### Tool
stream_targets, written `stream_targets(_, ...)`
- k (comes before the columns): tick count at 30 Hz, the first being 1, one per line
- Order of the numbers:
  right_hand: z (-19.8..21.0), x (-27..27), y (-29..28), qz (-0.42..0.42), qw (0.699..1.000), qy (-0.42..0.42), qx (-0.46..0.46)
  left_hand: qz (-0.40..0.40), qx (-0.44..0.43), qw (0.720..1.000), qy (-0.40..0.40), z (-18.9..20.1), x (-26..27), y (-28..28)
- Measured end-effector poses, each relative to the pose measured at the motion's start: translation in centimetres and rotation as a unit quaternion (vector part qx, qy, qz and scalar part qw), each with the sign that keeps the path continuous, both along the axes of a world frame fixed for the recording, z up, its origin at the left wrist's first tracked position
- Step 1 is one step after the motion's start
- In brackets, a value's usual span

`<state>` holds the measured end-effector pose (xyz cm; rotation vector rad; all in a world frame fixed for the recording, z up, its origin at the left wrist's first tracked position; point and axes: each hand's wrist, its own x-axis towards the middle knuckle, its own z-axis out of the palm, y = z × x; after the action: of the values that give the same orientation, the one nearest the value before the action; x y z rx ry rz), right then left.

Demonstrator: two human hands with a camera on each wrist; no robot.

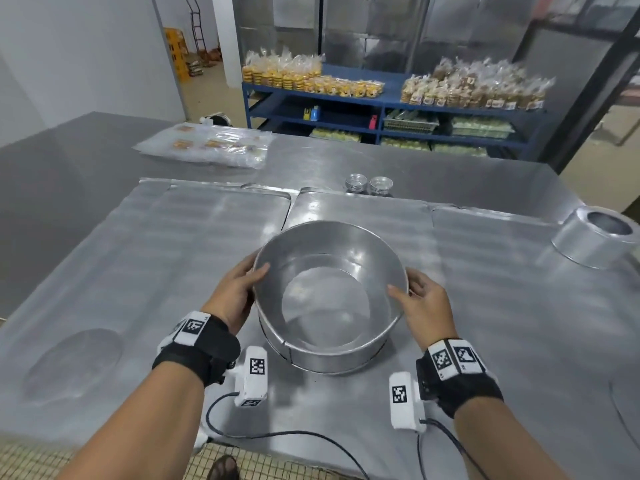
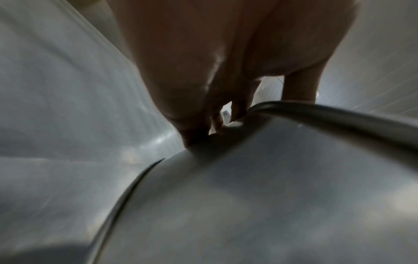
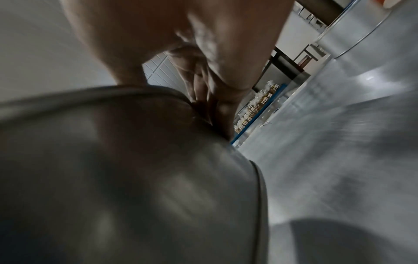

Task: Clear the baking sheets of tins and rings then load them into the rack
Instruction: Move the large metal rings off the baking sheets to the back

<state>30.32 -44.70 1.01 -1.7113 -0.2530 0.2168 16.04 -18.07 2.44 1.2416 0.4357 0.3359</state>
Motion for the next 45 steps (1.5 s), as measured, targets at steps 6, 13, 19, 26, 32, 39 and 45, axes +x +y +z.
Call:
stream_targets(6,-2.5,-1.1,-2.3,-0.002,0.999,0.01,-0.039,0.012,0.021,1.0,0.019,-2.1,-1.0,-1.7)
stream_targets(13,-3.0,-2.0,-2.6,0.005,0.997,-0.001,-0.073,0.01,0.023,0.998,0.05,-2.9,-1.5,-2.0)
stream_targets(19,-3.2,-2.7,-2.1,0.006,0.995,0.002,-0.095,0.0,0.014,0.996,0.085,-3.7,-1.7,-1.2)
stream_targets(26,-3.0,-3.4,-1.5,-0.01,0.993,0.014,-0.116,-0.021,0.034,0.991,0.126,-4.3,-1.7,-0.1)
stream_targets(32,-2.0,-4.3,-1.0,-0.037,0.988,0.003,-0.151,-0.052,0.193,0.962,0.184,-1.6,-1.2,-0.4)
stream_targets(39,-1.8,-4.2,-2.8,-0.018,0.981,0.038,-0.189,-0.151,0.468,0.818,0.299,1.7,3.0,-2.7)
stream_targets(45,-0.2,-3.2,-9.0,0.064,0.962,0.066,-0.258,-0.274,0.583,0.715,0.273,5.2,8.2,-10.8)
